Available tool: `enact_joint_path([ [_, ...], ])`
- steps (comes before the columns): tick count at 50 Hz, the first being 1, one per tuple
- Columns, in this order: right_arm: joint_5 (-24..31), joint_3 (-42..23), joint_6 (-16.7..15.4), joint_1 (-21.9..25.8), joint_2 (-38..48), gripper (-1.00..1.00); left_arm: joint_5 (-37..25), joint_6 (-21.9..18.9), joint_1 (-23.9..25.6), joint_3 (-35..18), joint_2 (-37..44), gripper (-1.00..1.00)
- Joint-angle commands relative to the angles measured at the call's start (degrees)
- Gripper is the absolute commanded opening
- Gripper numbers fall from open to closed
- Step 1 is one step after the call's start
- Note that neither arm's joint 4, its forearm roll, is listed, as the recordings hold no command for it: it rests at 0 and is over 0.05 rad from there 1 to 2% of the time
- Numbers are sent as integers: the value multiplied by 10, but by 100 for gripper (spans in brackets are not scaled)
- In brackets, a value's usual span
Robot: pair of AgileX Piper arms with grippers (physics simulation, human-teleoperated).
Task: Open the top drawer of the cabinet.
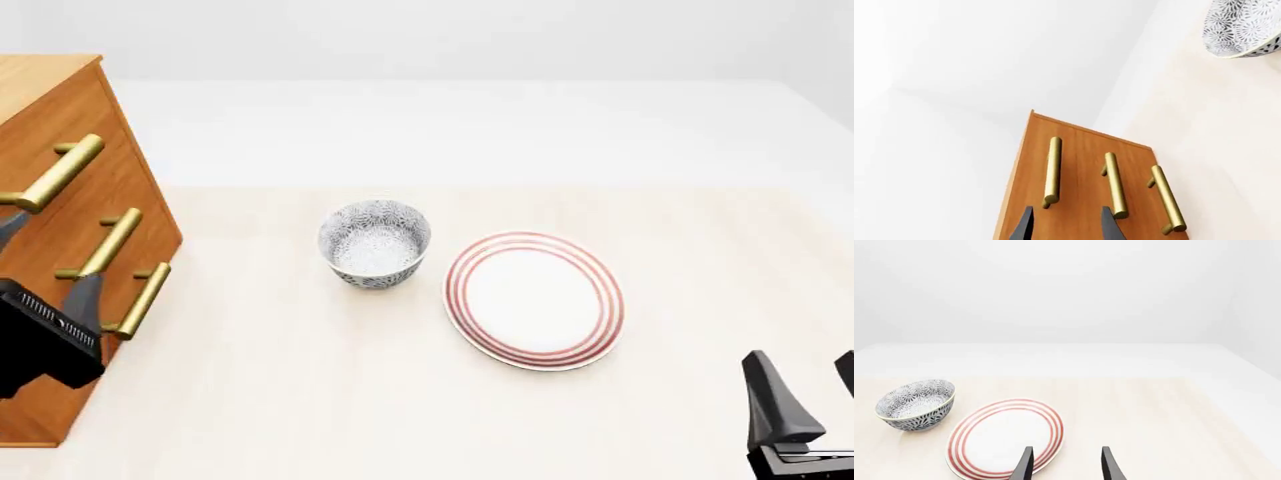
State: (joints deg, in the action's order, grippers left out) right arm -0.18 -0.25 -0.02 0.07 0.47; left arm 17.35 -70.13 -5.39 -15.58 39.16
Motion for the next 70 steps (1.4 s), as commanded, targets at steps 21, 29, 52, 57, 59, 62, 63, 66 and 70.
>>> enact_joint_path([
  [21, 0, 1, 0, 0, 0, 100, 56, -48, -13, -61, 100, 100],
  [29, 0, 1, 0, 0, -1, 100, 78, -57, -17, -63, 129, 100],
  [52, 0, 1, 0, 0, -1, 100, 126, -61, -40, -70, 196, 100],
  [57, 0, 1, 0, 0, 0, 100, 138, -64, -47, -72, 211, 100],
  [59, 0, 1, 0, 0, -1, 100, 140, -63, -49, -73, 211, 100],
  [62, 0, 1, 0, 0, 0, 100, 142, -61, -51, -75, 219, 100],
  [63, 0, 1, 0, 0, 0, 100, 143, -61, -51, -75, 219, 100],
  [66, 0, 1, 0, 0, 0, 100, 156, -66, -56, -72, 230, 100],
  [70, 0, 1, 0, 0, -1, 100, 167, -68, -61, -72, 242, 100],
])
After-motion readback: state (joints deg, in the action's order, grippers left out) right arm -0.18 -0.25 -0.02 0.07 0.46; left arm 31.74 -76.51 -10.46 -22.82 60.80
